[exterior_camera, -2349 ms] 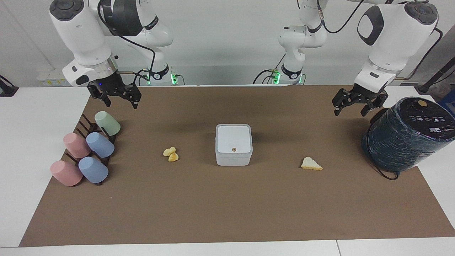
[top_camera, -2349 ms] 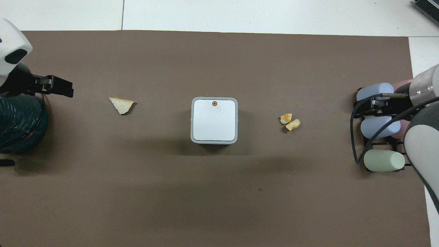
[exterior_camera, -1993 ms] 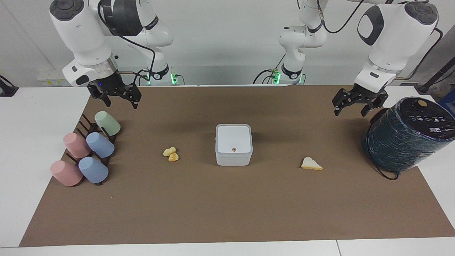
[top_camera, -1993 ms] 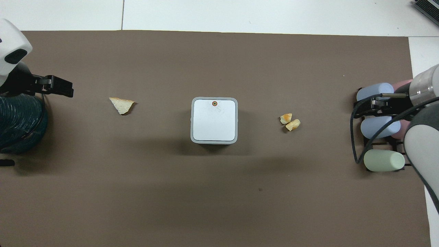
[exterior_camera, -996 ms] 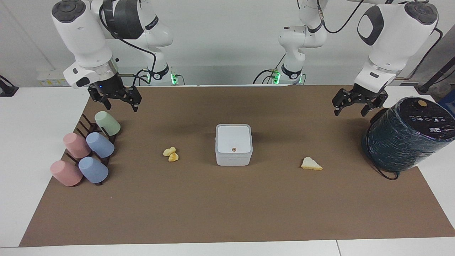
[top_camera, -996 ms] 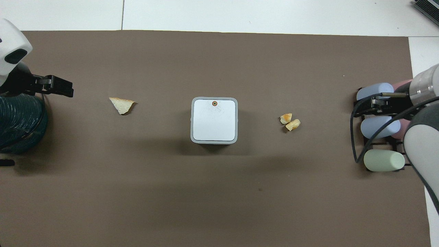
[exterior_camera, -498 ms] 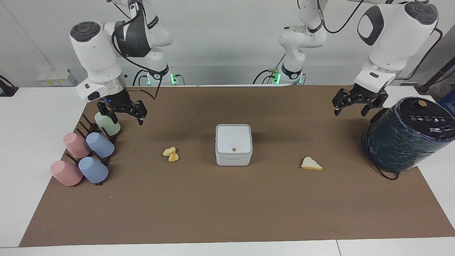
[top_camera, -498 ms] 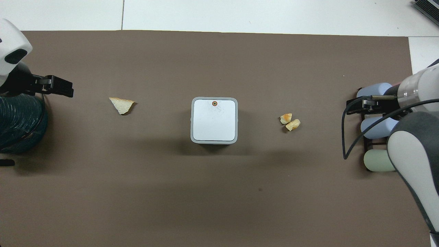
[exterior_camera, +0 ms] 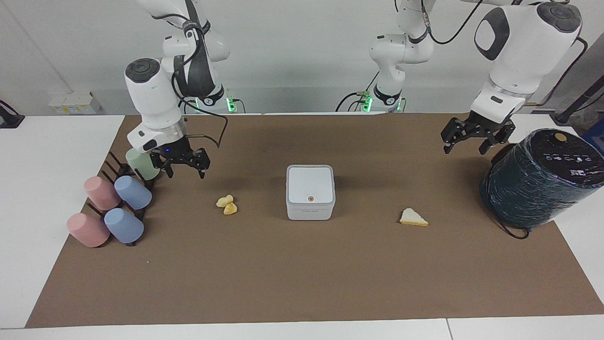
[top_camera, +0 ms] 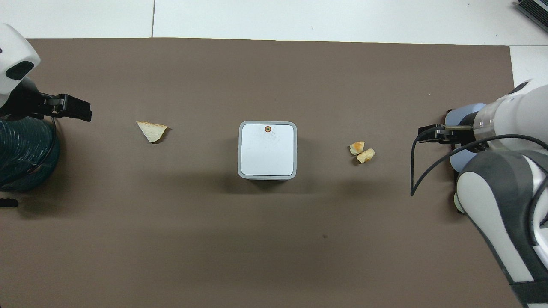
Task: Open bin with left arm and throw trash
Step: 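Reach the right gripper to the yellow scrap and grasp it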
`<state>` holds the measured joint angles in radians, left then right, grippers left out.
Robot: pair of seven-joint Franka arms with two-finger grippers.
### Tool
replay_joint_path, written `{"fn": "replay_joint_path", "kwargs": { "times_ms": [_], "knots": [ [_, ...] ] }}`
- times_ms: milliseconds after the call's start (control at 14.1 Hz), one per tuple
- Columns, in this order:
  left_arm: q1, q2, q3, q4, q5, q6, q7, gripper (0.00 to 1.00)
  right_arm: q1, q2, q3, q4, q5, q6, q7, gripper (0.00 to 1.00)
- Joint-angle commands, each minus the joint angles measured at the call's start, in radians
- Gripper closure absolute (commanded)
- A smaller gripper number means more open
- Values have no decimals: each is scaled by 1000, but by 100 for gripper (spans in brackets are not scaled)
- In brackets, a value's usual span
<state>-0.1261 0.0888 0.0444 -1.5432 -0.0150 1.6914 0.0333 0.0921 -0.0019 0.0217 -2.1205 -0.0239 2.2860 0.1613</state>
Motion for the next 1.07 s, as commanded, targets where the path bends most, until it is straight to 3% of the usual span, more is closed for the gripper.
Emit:
{"fn": "replay_joint_path", "kwargs": {
  "times_ms": [0,498,712,996],
  "knots": [
    [0,-29,-1,-32,23,-1,4,0,20,51,-2,-33,18,147,-23,0],
    [-1,-29,-1,-32,24,-1,4,0,61,102,-2,-136,18,358,-29,0],
    [0,-29,-1,-32,24,-1,4,0,77,163,-2,-168,16,521,-36,0],
    [-1,-29,0,-32,24,-1,4,0,103,168,-2,-205,18,538,-39,0]
  ]
}}
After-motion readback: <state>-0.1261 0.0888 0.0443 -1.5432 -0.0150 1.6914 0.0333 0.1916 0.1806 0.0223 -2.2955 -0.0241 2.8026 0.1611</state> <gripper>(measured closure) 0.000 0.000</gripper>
